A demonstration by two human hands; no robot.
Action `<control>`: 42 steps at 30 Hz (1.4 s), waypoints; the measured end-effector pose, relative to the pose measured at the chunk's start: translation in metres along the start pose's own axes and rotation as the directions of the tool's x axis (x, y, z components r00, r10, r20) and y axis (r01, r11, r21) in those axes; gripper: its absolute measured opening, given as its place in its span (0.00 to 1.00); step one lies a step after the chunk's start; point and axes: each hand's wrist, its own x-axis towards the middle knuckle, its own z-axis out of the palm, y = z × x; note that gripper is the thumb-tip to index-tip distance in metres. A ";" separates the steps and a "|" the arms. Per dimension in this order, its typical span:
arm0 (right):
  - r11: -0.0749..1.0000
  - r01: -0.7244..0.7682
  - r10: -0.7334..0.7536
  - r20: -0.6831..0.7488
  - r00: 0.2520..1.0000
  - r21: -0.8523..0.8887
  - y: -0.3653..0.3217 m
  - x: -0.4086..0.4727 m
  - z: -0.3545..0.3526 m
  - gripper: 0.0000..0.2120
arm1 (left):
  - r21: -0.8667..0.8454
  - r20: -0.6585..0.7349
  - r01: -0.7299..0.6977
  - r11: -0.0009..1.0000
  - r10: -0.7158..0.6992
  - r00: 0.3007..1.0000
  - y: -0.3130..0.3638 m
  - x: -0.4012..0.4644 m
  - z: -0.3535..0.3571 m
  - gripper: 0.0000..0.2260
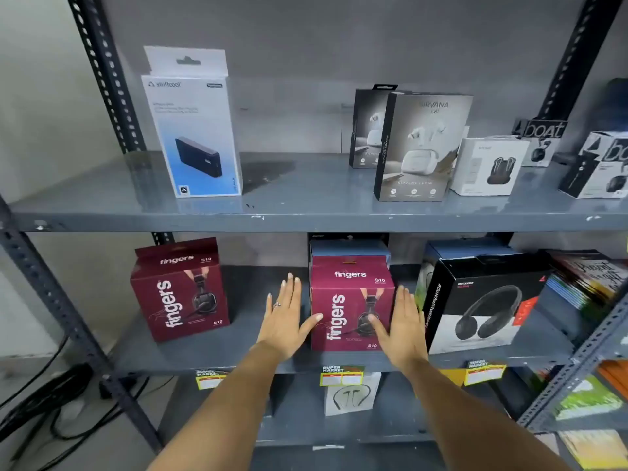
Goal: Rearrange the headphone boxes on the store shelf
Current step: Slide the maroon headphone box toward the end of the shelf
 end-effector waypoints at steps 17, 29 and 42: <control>0.951 -0.061 0.045 0.062 0.997 0.302 -0.007 0.001 0.006 0.17 | -0.657 -0.108 0.188 0.730 -0.338 0.935 0.023 -0.009 -0.009 0.23; 0.912 0.120 -0.238 0.265 0.934 0.393 -0.145 -0.011 0.062 0.17 | -0.732 -0.261 0.214 0.646 -0.557 0.788 -0.087 -0.105 -0.040 0.27; 0.953 0.137 -0.229 0.344 0.911 0.271 -0.253 0.001 0.130 0.16 | -0.651 -0.310 0.310 0.693 -0.615 0.725 -0.209 -0.104 -0.061 0.34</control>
